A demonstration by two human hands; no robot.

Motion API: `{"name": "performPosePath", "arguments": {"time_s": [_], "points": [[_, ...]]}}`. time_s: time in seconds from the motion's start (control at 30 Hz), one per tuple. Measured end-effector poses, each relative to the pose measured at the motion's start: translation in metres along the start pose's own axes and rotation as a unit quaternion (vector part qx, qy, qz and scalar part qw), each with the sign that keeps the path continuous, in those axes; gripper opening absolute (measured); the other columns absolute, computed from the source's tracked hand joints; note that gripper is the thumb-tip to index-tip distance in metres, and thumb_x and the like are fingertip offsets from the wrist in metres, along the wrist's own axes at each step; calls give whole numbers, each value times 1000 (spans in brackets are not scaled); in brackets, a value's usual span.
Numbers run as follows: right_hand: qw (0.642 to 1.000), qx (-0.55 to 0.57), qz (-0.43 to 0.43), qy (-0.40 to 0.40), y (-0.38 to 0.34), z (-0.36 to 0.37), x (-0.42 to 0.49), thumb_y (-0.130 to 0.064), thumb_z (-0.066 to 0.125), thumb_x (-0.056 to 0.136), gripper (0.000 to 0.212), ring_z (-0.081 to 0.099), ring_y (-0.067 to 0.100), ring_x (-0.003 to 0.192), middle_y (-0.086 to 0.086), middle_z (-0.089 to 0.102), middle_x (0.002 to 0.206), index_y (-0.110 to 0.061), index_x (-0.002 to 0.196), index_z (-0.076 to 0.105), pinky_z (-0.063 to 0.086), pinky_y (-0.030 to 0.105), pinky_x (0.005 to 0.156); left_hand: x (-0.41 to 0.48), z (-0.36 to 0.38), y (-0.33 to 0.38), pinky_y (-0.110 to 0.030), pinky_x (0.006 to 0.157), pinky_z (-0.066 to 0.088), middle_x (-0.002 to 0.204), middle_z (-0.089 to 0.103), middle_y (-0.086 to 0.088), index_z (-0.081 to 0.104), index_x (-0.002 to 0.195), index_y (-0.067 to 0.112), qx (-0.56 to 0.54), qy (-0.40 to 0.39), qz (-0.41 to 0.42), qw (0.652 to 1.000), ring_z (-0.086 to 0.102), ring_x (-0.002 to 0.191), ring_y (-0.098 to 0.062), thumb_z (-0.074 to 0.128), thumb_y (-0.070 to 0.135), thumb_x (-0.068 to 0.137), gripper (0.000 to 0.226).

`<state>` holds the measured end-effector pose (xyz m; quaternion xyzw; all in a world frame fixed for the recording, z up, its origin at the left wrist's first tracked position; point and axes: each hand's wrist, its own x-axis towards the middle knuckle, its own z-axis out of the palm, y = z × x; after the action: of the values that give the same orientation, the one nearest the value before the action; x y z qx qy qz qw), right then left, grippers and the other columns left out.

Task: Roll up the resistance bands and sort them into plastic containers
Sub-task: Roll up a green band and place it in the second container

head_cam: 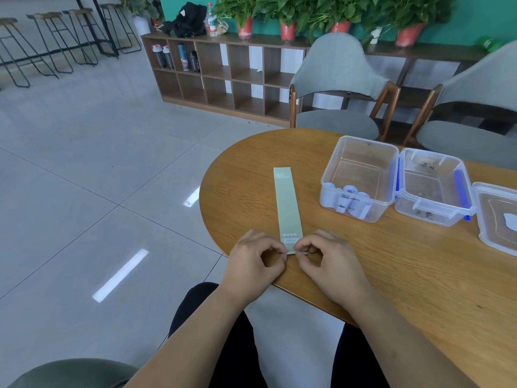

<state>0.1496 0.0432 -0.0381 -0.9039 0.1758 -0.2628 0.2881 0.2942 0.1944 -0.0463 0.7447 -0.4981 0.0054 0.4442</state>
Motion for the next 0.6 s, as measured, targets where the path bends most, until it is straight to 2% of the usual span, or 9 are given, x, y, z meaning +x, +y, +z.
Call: {"name": "performPosePath", "arguments": {"time_s": [0.33,0.5,0.6], "points": [[999,-25,15,18,3,2,0,-25,78,88,14,57,6,95,-23,64,87,-36,94,73,52,36,82,1,3,-1,-28,82,51,90,67,19,76,94,29,3,4,-20,1000,61,95,-10,78,19,88,11],[999,-34,13,17,3,3,1,-24,77,89,14,56,5,94,-23,64,87,-35,95,71,51,34,83,1,6,-2,-31,81,52,90,67,18,76,94,28,15,10,-14,1000,60,95,-8,77,21,89,9],[998,-54,14,24,2,5,1,-23,78,89,12,54,6,94,-21,62,88,-33,94,72,48,28,81,1,7,-2,-32,79,52,90,65,18,76,94,28,26,19,-13,999,58,95,-7,77,21,89,8]]}}
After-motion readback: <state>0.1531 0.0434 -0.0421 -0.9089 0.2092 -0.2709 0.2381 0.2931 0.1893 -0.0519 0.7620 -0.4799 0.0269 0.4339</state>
